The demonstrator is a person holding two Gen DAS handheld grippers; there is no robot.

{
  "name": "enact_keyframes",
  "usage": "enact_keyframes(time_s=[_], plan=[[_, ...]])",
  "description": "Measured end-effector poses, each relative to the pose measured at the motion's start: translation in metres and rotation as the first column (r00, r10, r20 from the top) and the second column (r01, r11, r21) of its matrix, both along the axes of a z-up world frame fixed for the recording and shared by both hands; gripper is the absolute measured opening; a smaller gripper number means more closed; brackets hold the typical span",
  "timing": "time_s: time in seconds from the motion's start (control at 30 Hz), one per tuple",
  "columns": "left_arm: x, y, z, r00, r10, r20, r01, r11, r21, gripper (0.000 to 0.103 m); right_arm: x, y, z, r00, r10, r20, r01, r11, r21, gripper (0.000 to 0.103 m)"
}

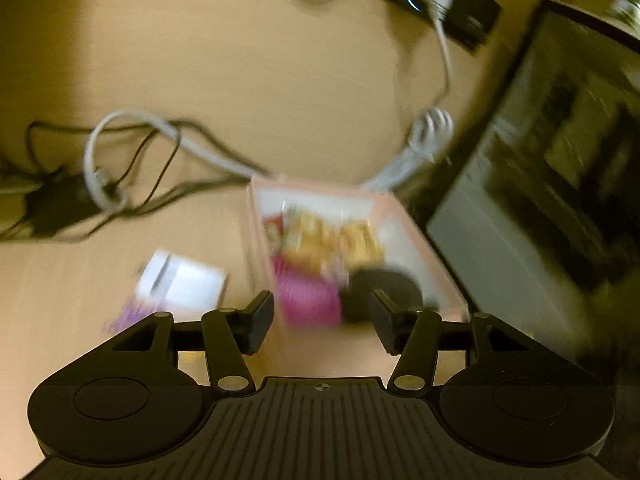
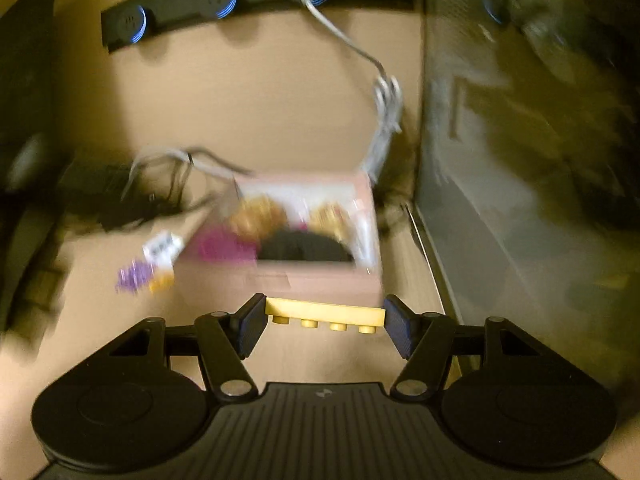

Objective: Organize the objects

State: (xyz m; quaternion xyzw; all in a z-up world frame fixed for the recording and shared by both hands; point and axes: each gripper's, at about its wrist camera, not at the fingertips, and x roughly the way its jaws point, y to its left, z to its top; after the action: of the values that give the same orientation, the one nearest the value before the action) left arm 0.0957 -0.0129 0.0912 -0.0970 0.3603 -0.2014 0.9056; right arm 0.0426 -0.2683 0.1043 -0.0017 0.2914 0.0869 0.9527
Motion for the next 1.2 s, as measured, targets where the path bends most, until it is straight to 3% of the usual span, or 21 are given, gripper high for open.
enact_keyframes(time_s=[0.23, 0.4, 0.5, 0.53, 0.73, 0.93, 1.2], plan=[[-0.073, 0.027, -0.030, 0.992, 0.042, -0.122, -0.048, 0.998, -0.045, 0.057, 0.088, 0.026, 0.017, 1.000, -0.018, 0.020, 0.018, 1.000, 0.008, 0.063], [-0.095, 0.051, -0.040, 0.984, 0.094, -0.152, -0.095, 0.995, -0.001, 0.057, 0.150, 0.046, 0.029, 0.998, -0.046, 0.051, 0.047, 0.999, -0.005, 0.064], [-0.098, 0.064, -0.041, 0.980, 0.129, -0.152, -0.128, 0.992, 0.014, 0.057, 0.175, 0.052, 0.029, 0.999, -0.052, -0.010, 0.052, 0.999, 0.005, 0.091], [-0.097, 0.066, -0.041, 0.979, 0.135, -0.150, -0.134, 0.991, 0.017, 0.057, 0.175, 0.053, 0.028, 0.998, -0.062, -0.016, 0.062, 0.998, 0.012, 0.095], [-0.088, 0.067, -0.047, 0.981, 0.114, -0.157, -0.107, 0.993, 0.054, 0.057, 0.135, 0.052, 0.011, 0.998, -0.035, -0.054, 0.035, 0.999, 0.000, 0.101], [-0.075, 0.059, -0.050, 0.992, 0.044, -0.114, -0.035, 0.996, 0.081, 0.057, 0.062, 0.048, -0.003, 0.998, -0.022, -0.059, 0.018, 0.998, -0.061, 0.103], [-0.062, 0.065, -0.061, 0.994, 0.018, -0.109, -0.012, 0.998, 0.055, 0.057, -0.012, 0.041, -0.031, 0.980, -0.109, -0.165, 0.101, 0.994, -0.052, 0.103]])
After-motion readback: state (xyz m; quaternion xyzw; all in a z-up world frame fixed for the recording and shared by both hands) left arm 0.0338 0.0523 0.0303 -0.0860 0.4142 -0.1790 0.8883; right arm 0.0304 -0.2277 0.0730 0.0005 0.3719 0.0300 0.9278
